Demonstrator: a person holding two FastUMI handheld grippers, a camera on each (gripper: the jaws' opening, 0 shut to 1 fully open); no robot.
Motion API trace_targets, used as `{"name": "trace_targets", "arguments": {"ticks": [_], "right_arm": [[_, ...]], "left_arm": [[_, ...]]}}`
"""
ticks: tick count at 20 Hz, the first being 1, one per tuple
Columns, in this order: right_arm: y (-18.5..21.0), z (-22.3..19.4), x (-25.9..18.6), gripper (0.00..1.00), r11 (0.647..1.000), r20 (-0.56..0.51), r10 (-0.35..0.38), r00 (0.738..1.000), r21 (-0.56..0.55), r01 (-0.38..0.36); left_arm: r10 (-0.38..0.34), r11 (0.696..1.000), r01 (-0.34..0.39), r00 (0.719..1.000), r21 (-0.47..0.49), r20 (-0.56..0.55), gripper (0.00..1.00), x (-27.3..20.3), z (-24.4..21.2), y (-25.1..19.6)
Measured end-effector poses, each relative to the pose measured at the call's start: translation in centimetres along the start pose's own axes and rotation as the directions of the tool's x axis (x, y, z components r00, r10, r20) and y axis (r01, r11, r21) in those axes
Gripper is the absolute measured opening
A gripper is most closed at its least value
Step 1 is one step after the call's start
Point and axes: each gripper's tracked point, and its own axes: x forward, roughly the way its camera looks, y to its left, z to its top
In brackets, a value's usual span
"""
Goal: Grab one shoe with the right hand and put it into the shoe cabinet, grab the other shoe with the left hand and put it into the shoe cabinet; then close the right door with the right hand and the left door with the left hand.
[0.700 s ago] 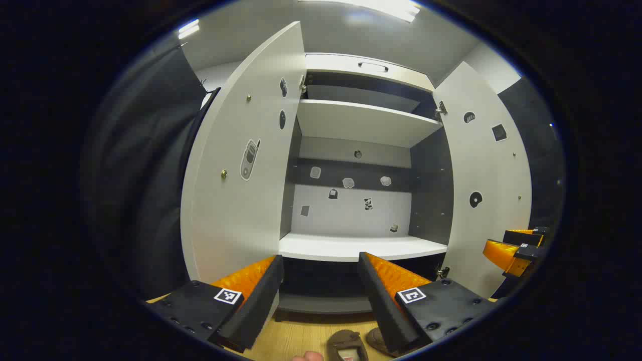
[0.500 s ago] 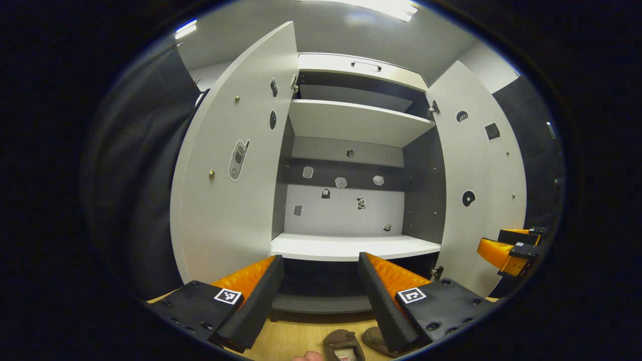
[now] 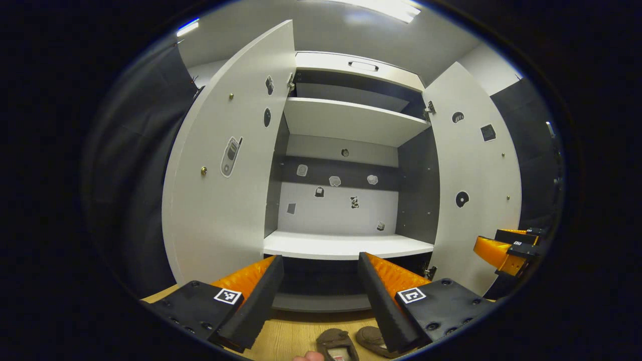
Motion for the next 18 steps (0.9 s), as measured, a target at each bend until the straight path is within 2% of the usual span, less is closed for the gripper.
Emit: {"name": "trace_targets", "arguments": {"ticks": [2,9,10,11,14,18], "right_arm": [[0.1,0.1,0.0,0.94,1.0,0.001,0.001,1.0,-0.001,-0.001],[1.4,0.6,0.1,0.94,0.999,0.011,0.035,0.999,-0.003,-0.035],[1.6,0.4,0.1,0.94,0.999,0.008,0.04,0.999,-0.011,-0.04],[1.8,0.2,0.2,0.94,0.999,0.003,0.043,0.999,-0.015,-0.043],[2.6,-2.4,0.5,0.94,0.998,-0.066,0.054,0.996,-0.028,-0.055],[3.8,-7.4,0.7,0.94,0.993,-0.166,0.075,0.983,-0.078,-0.089]], "left_arm": [[0.009,1.0,-0.009,1.0,0.003,0.004,0.97,-0.1,0.1,0.3],[0.037,0.999,-0.037,0.999,0.01,0.015,0.97,-0.5,0.5,1.2],[0.038,0.999,-0.038,0.999,0.008,0.013,0.99,-0.6,0.4,1.3],[0.042,0.999,-0.042,0.999,0.008,0.008,0.97,-0.6,0.4,1.4],[0.058,0.998,-0.058,0.998,0.004,0.01,0.99,-0.9,0.4,1.7],[0.066,0.998,-0.066,0.998,-0.001,0.016,0.97,-1.4,0.5,1.9]]}}
